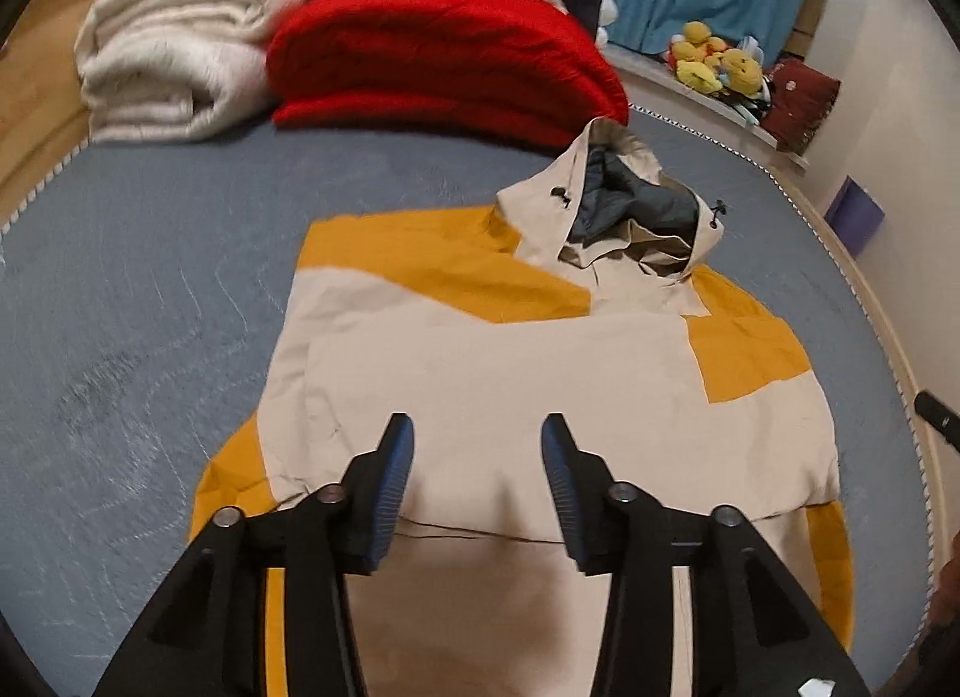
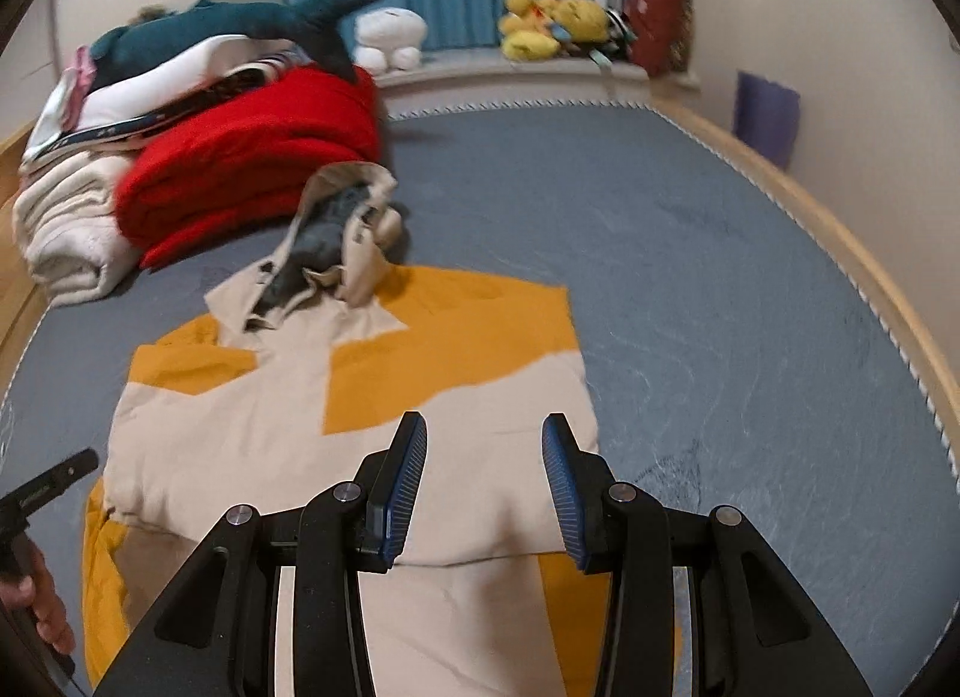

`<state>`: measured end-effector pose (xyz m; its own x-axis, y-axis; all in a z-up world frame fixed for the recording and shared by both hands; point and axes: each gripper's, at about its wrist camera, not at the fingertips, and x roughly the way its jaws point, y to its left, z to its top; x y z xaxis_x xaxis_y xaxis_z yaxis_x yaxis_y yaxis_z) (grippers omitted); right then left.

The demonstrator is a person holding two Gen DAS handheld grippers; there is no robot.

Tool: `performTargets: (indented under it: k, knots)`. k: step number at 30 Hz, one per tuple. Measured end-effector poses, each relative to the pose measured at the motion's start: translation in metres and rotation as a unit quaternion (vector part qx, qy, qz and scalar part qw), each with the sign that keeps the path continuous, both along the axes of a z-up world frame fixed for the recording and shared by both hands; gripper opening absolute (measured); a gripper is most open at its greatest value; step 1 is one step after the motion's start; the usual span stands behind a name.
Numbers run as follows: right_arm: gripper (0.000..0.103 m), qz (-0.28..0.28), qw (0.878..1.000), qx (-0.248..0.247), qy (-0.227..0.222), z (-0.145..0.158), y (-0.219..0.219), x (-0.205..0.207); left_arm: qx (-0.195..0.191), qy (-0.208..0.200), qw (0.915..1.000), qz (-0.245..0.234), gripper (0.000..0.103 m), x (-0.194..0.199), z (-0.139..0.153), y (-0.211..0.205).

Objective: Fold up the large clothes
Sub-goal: 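Grasp the hood with the left tool and lift it toward the hem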

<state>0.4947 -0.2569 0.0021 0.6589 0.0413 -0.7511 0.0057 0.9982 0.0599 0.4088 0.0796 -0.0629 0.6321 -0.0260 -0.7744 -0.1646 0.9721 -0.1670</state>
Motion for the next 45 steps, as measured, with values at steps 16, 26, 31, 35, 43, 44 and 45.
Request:
performTargets:
  k: [16,26,31,35,43,44,45]
  knots:
    - [0.042,0.029,0.999,-0.001,-0.013,0.010,0.020,-0.019,0.053,-0.049,0.9972,0.019,0.050,-0.002,0.014,-0.013]
    - [0.042,0.045,0.997,-0.049,-0.028,0.016,0.029,-0.021,0.084,-0.046,0.9953,-0.010,0.047,0.004,0.012,-0.016]
    - [0.042,0.041,0.998,-0.039,-0.023,0.019,0.022,-0.017,0.099,-0.046,0.9935,-0.031,0.039,0.011,0.011,-0.012]
    - [0.042,0.032,0.999,-0.023,-0.016,0.021,0.013,-0.010,0.117,-0.046,0.9911,-0.044,0.017,0.031,0.011,-0.007]
    - [0.025,0.021,1.000,-0.013,0.001,0.014,0.000,0.000,0.052,-0.009,0.9972,-0.053,0.012,0.136,0.003,-0.005]
    - [0.025,0.017,1.000,-0.011,0.004,0.013,-0.003,0.001,0.045,-0.005,0.9975,-0.055,0.012,0.155,0.002,-0.008]
    - [0.024,0.015,1.000,-0.010,0.005,0.012,-0.004,0.002,0.040,-0.003,0.9976,-0.057,0.012,0.170,0.002,-0.010]
